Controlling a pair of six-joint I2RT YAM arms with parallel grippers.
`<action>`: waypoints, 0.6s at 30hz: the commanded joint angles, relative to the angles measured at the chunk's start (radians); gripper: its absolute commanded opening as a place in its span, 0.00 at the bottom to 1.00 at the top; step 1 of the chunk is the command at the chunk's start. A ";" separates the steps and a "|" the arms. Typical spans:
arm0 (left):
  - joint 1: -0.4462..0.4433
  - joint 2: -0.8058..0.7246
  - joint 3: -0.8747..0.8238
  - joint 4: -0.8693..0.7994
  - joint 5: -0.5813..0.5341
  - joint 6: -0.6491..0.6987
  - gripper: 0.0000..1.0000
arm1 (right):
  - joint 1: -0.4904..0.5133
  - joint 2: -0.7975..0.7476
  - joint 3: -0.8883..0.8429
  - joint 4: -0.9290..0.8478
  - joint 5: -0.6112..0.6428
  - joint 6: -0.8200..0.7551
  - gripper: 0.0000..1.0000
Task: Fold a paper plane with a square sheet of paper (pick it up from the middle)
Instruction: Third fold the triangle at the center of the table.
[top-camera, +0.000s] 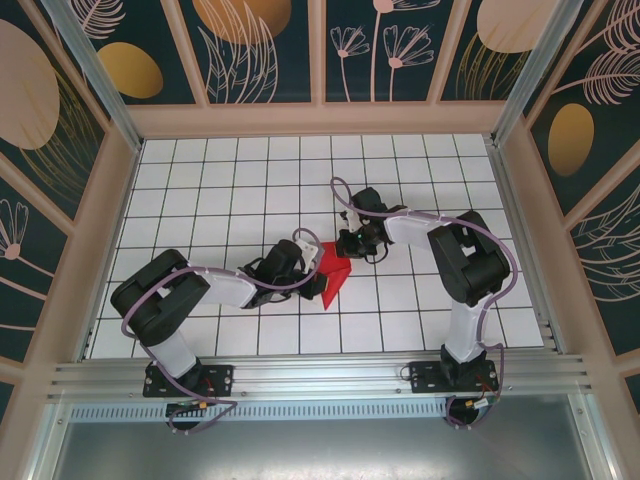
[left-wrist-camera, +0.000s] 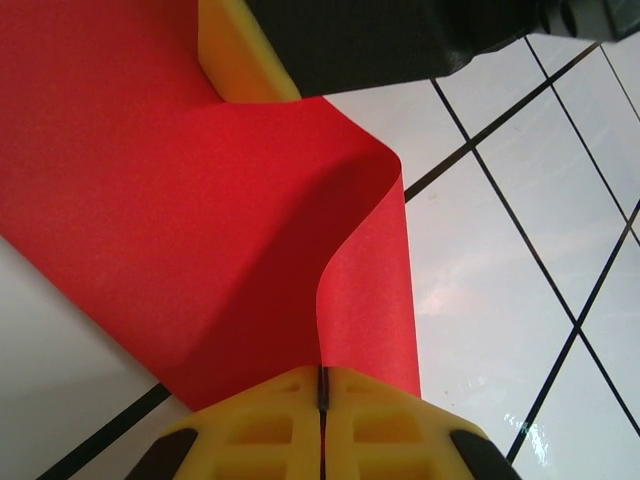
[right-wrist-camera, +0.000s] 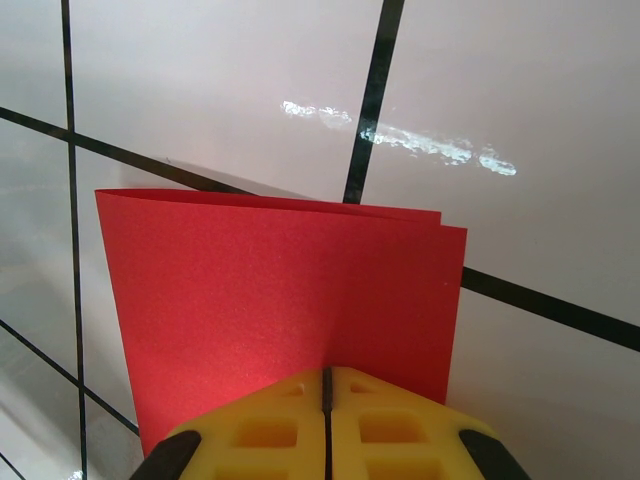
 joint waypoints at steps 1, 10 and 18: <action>0.007 0.011 0.025 -0.019 0.020 0.035 0.06 | 0.010 0.051 -0.002 -0.047 0.006 -0.027 0.08; 0.008 0.034 0.025 -0.030 0.002 0.040 0.07 | 0.010 0.050 0.000 -0.053 0.008 -0.029 0.08; 0.008 0.061 0.023 -0.010 -0.005 0.037 0.07 | 0.010 0.046 -0.003 -0.050 0.000 -0.028 0.09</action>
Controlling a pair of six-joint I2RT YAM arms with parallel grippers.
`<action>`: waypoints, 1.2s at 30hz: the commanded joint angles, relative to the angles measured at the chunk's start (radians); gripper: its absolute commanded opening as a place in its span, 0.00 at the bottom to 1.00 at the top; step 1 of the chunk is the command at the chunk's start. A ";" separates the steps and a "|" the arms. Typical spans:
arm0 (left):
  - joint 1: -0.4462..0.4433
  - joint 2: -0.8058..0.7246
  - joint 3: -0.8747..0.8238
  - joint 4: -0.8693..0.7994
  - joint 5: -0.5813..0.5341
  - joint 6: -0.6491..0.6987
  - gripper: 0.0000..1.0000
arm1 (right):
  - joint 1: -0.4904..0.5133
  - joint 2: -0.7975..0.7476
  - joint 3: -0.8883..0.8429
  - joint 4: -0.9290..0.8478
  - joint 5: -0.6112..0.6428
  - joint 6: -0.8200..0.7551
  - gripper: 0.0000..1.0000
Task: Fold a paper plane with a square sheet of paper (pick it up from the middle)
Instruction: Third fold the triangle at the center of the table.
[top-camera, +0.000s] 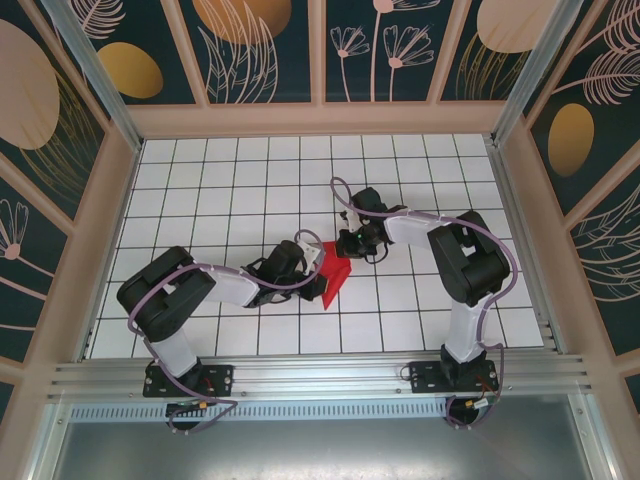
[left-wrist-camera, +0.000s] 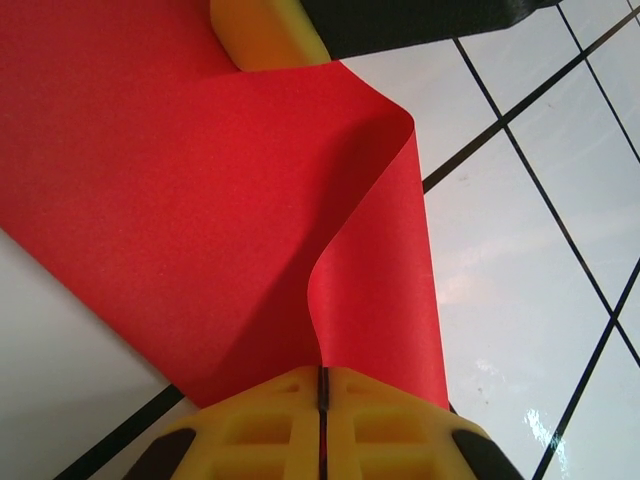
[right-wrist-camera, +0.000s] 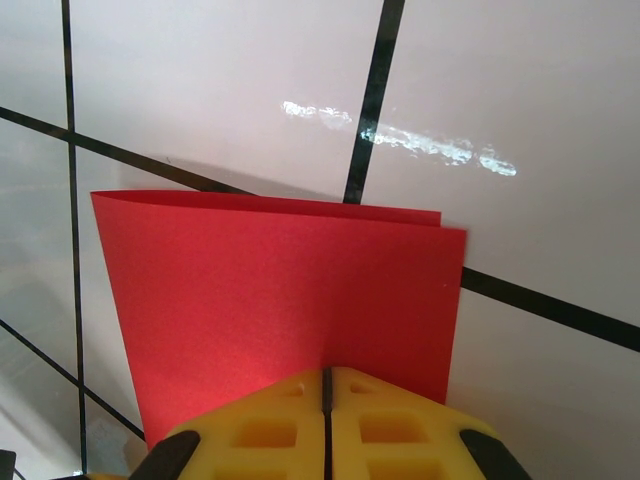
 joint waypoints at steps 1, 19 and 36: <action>0.008 0.024 0.011 0.010 -0.004 0.019 0.07 | 0.010 0.045 -0.005 -0.049 0.000 -0.025 0.09; 0.008 0.036 0.002 -0.017 -0.014 0.030 0.06 | -0.015 -0.243 -0.150 0.099 -0.006 0.147 0.16; 0.009 0.035 0.007 -0.029 -0.009 0.033 0.05 | 0.028 -0.338 -0.393 0.354 -0.136 0.329 0.06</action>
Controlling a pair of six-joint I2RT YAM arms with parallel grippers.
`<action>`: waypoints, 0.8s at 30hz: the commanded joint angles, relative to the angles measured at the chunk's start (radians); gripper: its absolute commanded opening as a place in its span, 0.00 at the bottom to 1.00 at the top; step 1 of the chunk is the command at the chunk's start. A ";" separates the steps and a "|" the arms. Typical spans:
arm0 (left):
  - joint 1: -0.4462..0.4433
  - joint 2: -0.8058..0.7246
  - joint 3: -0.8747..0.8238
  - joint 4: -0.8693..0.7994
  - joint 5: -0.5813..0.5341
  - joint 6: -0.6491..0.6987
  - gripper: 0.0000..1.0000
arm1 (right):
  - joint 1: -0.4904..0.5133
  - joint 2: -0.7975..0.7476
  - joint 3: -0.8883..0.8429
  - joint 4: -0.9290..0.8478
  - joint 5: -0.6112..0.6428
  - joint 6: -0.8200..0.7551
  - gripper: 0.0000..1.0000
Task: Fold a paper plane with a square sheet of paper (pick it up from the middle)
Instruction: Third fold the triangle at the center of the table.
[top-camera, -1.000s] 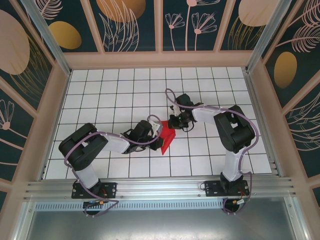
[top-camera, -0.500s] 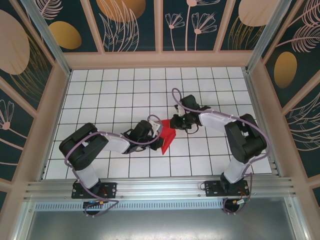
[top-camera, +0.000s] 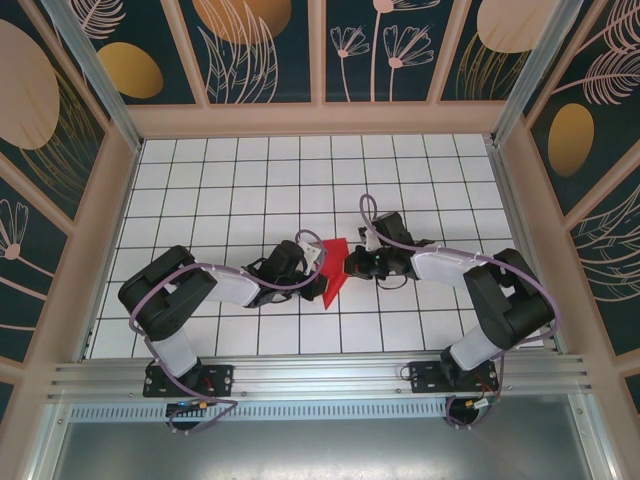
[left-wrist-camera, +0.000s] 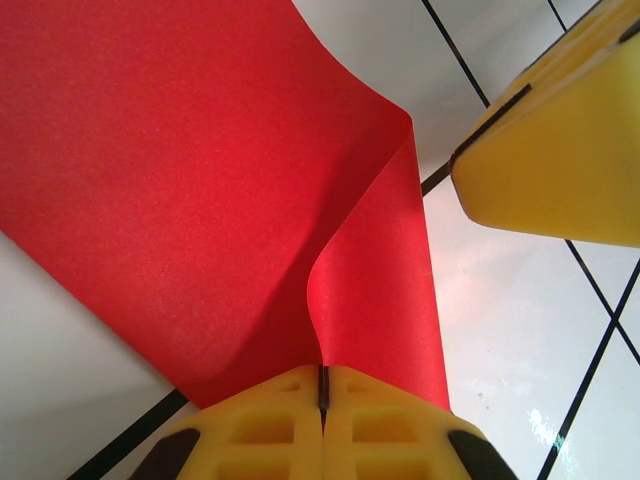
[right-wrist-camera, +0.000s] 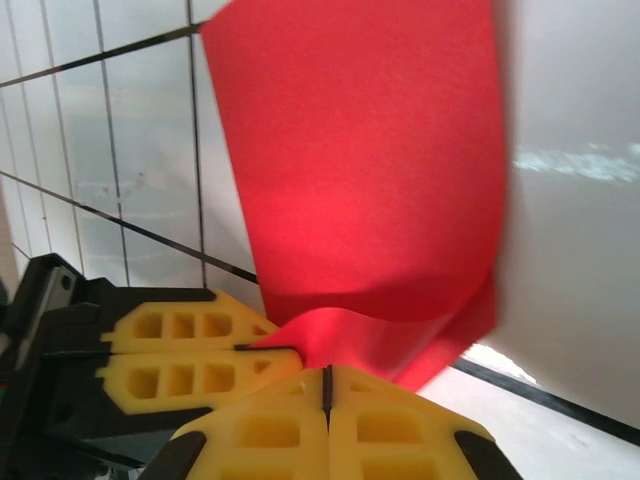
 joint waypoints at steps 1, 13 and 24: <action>0.007 0.028 0.006 -0.044 -0.010 0.021 0.05 | 0.012 0.011 0.035 0.045 -0.013 0.019 0.07; 0.008 0.025 0.007 -0.048 -0.012 0.024 0.05 | 0.015 0.292 0.353 -0.231 0.228 -0.176 0.05; 0.008 -0.012 0.013 -0.060 -0.022 0.029 0.07 | 0.015 0.370 0.385 -0.294 0.261 -0.254 0.05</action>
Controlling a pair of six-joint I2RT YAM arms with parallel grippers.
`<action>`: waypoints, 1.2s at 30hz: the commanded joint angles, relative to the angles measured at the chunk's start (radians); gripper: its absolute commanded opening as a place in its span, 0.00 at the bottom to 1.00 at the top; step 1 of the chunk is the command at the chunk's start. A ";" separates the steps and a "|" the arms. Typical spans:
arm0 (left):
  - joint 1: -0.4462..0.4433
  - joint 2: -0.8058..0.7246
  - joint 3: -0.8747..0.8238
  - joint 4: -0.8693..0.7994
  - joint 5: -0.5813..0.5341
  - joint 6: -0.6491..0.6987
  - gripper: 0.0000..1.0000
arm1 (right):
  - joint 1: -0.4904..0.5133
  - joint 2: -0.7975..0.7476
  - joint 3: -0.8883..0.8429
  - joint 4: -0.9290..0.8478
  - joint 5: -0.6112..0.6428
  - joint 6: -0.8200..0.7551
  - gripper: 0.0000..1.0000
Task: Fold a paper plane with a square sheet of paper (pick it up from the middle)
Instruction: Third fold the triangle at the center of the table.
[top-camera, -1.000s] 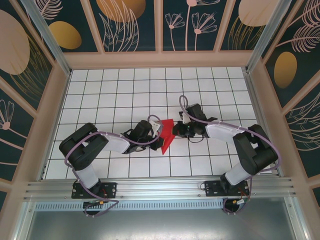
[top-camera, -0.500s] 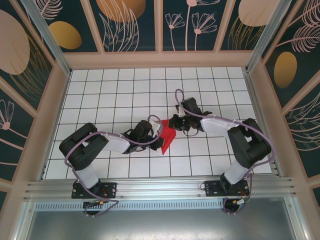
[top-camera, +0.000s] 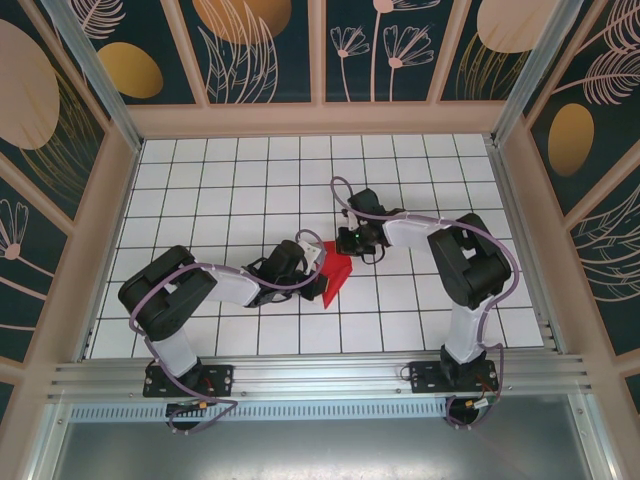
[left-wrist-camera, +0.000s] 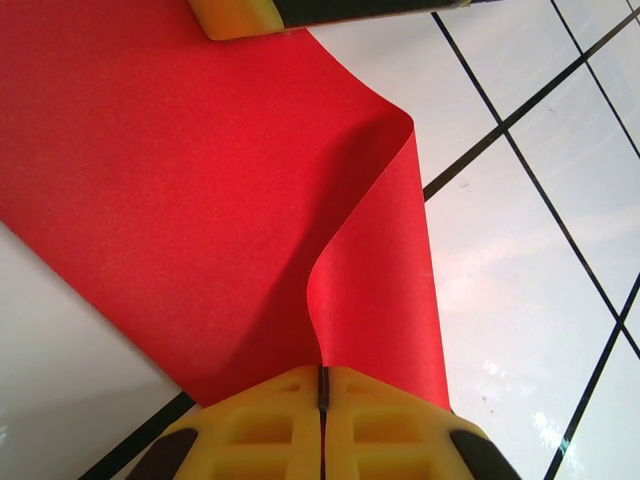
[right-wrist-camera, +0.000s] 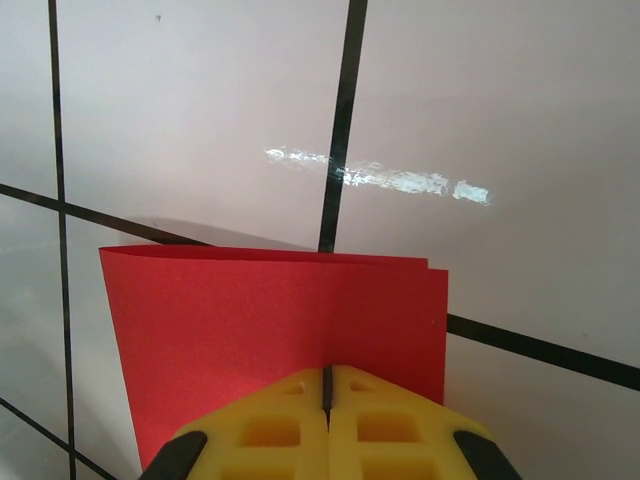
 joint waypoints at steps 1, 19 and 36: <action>0.008 -0.010 0.012 -0.053 -0.015 0.026 0.07 | 0.006 0.045 0.005 -0.077 0.037 -0.041 0.05; 0.009 0.023 0.007 -0.050 -0.015 0.019 0.07 | 0.004 -0.008 0.011 -0.088 0.078 -0.025 0.09; 0.008 0.019 -0.018 -0.044 -0.009 0.014 0.07 | 0.055 -0.414 -0.455 0.365 -0.167 0.334 0.07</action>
